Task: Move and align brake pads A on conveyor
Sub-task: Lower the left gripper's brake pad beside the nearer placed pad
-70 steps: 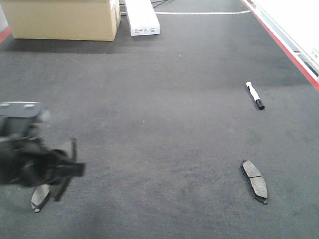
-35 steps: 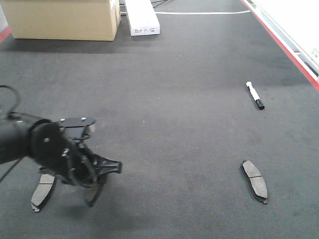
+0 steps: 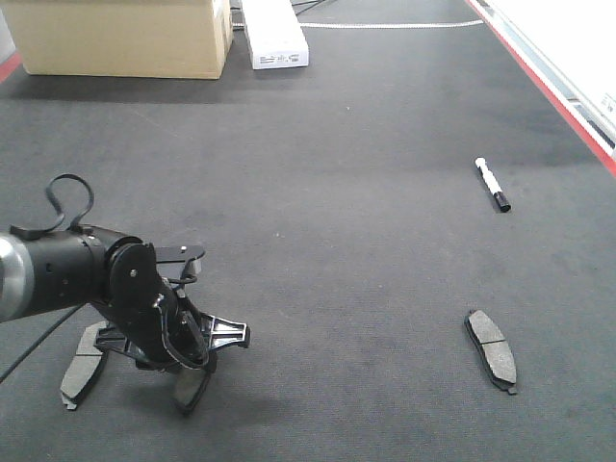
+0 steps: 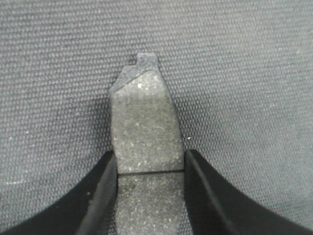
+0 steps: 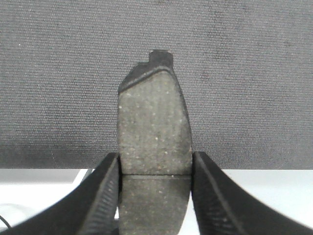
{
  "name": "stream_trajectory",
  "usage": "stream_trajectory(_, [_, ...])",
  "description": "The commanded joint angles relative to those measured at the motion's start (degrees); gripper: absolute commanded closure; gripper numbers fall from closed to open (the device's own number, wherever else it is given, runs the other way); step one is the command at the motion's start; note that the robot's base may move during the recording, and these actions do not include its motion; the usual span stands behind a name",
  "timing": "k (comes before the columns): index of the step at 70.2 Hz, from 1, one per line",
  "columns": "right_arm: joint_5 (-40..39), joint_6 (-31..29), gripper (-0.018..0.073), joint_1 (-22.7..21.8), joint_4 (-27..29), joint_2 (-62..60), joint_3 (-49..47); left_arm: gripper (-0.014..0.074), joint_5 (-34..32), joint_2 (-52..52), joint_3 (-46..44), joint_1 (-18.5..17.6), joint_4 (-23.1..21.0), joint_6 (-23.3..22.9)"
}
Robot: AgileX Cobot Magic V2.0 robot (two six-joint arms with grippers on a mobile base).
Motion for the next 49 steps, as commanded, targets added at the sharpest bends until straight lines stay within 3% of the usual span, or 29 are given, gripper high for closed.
stream_trajectory(1, [1.5,-0.4,0.0541,-0.4,-1.4,0.1,-1.6,0.0514,-1.2,-1.1,-1.2,-1.0,-1.3,-0.6])
stream_trajectory(29, [1.5,-0.4,0.0541,-0.4,-1.4,0.1,-1.6,0.0143,-2.2,-1.4,-1.3,-1.1,-1.1,1.1])
stream_trajectory(49, [1.5,-0.4,0.0541,-0.4,-1.4,0.1,-1.6,0.0115,-3.5,-6.1,-1.3,-1.1,2.0,2.3])
